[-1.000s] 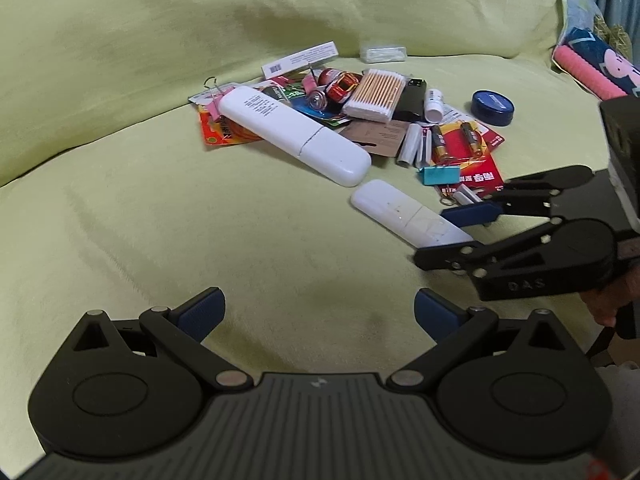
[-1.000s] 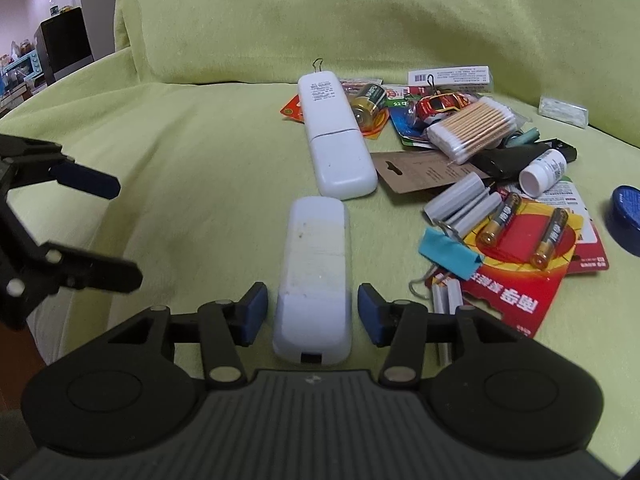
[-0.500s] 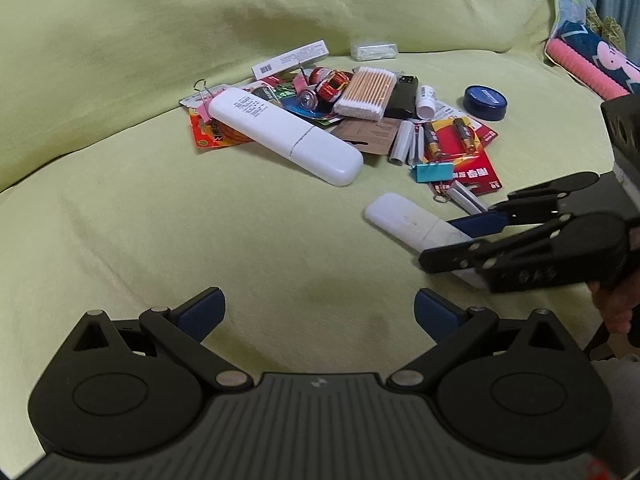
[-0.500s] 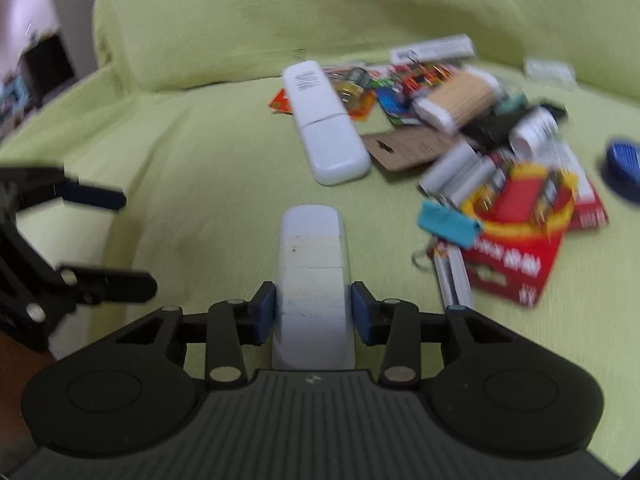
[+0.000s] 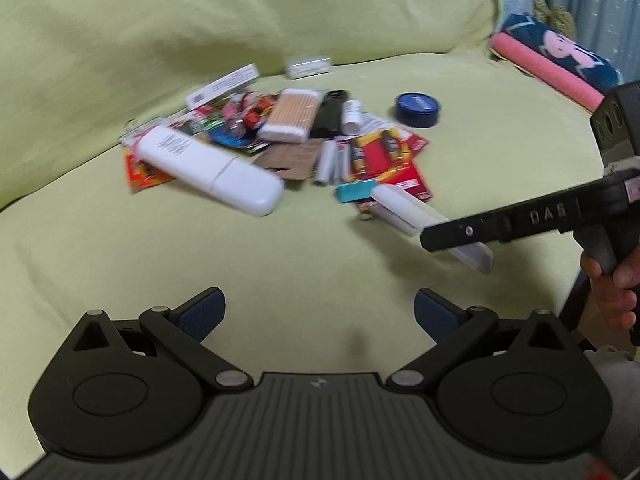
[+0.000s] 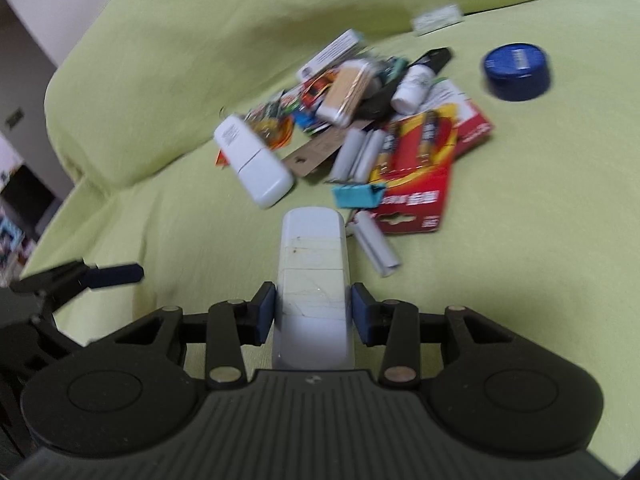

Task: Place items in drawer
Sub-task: 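Carry the held white remote with the right tool toward the wooden drawer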

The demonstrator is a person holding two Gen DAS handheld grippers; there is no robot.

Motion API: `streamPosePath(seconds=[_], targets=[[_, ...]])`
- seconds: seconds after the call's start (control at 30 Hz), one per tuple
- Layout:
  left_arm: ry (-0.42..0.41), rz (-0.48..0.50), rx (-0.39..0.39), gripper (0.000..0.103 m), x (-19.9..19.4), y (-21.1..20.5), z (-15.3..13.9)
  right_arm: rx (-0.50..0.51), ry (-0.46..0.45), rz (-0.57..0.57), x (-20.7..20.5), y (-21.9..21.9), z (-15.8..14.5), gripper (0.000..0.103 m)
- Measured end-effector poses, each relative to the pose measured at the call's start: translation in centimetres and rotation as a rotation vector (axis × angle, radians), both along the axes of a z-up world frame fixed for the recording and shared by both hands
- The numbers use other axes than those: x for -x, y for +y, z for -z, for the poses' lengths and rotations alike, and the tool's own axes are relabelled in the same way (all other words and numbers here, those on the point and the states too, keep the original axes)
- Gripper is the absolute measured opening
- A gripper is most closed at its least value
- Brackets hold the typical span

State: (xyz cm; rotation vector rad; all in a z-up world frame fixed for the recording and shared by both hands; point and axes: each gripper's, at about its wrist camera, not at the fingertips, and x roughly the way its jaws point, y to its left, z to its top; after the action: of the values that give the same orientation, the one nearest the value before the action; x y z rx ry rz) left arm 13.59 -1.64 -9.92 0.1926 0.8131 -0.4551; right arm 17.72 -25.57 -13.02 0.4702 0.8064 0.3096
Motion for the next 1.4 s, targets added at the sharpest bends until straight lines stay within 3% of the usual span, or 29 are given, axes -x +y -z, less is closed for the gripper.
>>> streamPosePath(seconds=[0.5, 1.0, 1.4], targets=[[-0.041, 0.226, 0.039, 0.101, 2.2, -7.0, -1.9, -0.041, -0.036, 0.152, 6.3, -5.8, -2.8, 0.036], [-0.082, 0.396, 0.019, 0.101, 7.5, -13.9, -5.0, -0.045, -0.085, 0.266, 14.1, -10.2, -5.6, 0.036], [-0.131, 0.525, 0.047, 0.101, 13.3, -17.7, -8.0, -0.051, -0.138, 0.363, 21.9, -13.4, -8.6, 0.037]])
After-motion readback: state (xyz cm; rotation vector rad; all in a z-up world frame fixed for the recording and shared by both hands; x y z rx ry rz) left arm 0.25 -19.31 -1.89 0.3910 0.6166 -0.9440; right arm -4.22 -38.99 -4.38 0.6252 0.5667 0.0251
